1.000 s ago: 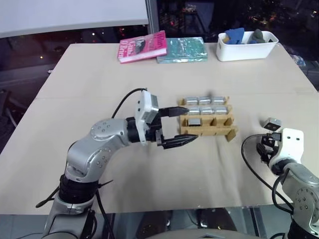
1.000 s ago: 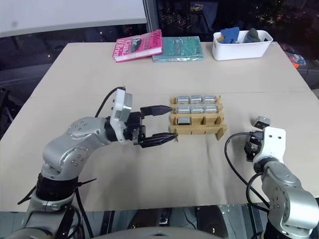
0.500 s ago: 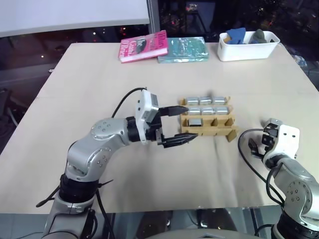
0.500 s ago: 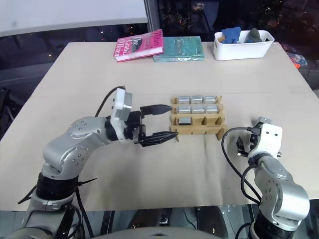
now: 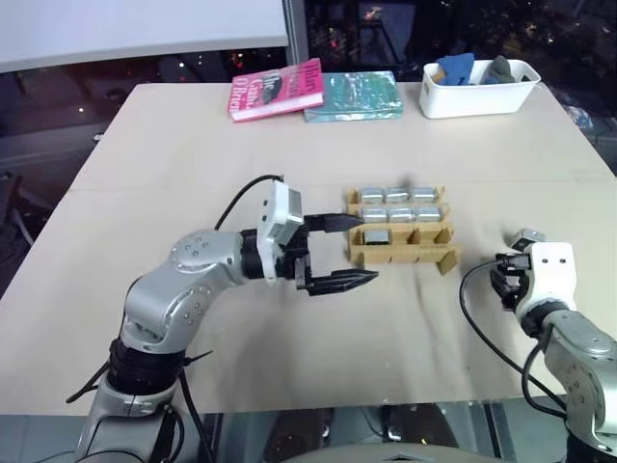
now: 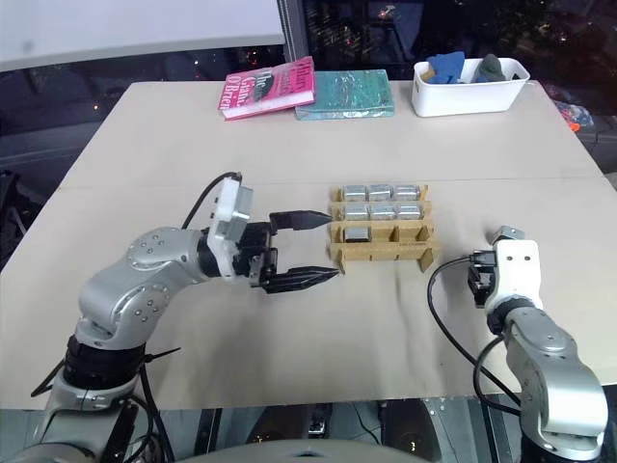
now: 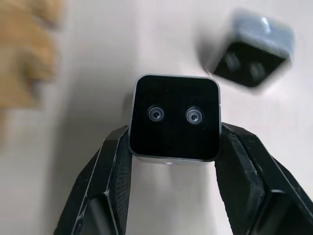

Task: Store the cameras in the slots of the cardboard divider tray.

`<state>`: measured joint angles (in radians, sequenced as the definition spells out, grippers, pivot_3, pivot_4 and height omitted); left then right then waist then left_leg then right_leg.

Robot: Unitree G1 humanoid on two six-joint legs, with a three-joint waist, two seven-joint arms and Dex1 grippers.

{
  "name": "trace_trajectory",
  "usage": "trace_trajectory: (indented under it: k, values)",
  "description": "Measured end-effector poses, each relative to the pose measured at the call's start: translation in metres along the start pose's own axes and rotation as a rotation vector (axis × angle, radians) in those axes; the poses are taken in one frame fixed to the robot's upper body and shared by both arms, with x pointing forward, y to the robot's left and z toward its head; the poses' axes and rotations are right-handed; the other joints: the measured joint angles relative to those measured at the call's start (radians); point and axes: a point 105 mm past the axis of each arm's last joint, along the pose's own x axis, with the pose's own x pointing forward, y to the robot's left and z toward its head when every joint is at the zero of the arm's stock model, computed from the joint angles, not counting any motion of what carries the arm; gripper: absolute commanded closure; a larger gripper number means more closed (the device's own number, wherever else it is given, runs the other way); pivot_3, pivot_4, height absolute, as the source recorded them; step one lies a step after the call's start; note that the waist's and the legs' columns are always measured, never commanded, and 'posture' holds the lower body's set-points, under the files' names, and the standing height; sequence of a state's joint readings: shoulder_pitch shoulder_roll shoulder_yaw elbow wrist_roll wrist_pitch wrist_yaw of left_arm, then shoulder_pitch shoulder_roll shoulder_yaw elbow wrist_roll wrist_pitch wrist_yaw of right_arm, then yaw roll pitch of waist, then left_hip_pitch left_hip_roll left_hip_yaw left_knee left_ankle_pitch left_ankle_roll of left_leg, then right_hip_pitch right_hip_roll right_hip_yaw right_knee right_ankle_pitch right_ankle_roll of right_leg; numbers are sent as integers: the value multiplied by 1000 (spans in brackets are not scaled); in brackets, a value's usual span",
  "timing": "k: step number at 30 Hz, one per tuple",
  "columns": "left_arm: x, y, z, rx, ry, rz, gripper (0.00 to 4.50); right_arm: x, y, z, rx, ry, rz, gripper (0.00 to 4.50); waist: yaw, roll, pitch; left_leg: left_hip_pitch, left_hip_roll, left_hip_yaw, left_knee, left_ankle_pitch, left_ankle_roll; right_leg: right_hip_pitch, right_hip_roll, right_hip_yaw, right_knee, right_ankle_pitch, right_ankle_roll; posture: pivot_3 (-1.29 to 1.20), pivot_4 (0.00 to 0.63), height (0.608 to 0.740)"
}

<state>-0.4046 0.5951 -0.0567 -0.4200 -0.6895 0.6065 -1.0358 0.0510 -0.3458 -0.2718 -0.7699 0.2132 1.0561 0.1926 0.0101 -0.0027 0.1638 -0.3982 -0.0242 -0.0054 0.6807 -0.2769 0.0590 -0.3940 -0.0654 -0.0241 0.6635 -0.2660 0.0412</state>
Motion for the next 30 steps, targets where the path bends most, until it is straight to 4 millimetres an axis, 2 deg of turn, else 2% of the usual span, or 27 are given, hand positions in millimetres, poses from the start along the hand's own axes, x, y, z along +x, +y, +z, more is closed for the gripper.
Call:
trace_trajectory:
  k: [4, 6, 9, 14, 20, 23, 27, 30]
  values:
    - [3, 10, 6, -80, -36, 16, 0, -9, 17, 31, -146, -172, 187, 2589, 3, 0, 0, 0, 0, -1, 0, -1, 1, 0, 0, -1, 0, 0, 0, 0, 150, 740]
    - [9, 23, 16, -218, -85, 42, 0, -18, 34, 50, -291, -268, 330, 2589, 3, -2, 2, -1, 0, -2, 3, -2, 4, 1, 0, -3, 0, 0, 1, 0, 150, 740]
    - [18, 33, 21, -363, -52, 62, 0, -35, 62, 75, -424, -430, 502, 2589, -2, -3, 2, -1, 0, -2, 3, -1, 2, 1, 0, -2, 0, 0, 1, 0, 150, 740]
    - [38, 39, 16, -624, -18, 65, 0, -44, 93, 93, -576, -552, 641, 2589, -1, -4, 3, -1, 0, -3, 3, 0, 0, 1, -1, -2, 1, 0, 1, 0, 150, 740]
    - [38, 48, 16, -718, -22, 114, 0, -46, 107, 101, -608, -601, 685, 2589, 2, -4, 3, -1, 0, -3, 3, 0, -1, 1, -5, -2, 0, 0, 0, 0, 150, 740]
    - [39, 46, 19, -729, -27, 108, 765, -47, 110, 104, -623, -616, 693, 2619, 4, -4, 3, -1, -1, -3, 3, 1, -1, 1, -5, -2, 0, 0, 0, 0, 150, 740]
    - [42, 40, 22, -747, -30, 68, 2637, -43, 111, 101, -629, -603, 690, 2619, 4, -4, 3, -1, -1, -3, 3, 1, -2, 1, -5, -2, 0, 0, 0, 0, 150, 740]
    - [43, 38, 24, -754, -28, 50, 3795, -42, 111, 100, -630, -597, 685, 2619, 4, -4, 3, -1, -1, -4, 3, 2, -3, 1, -5, -2, 1, 0, 0, 0, 150, 740]
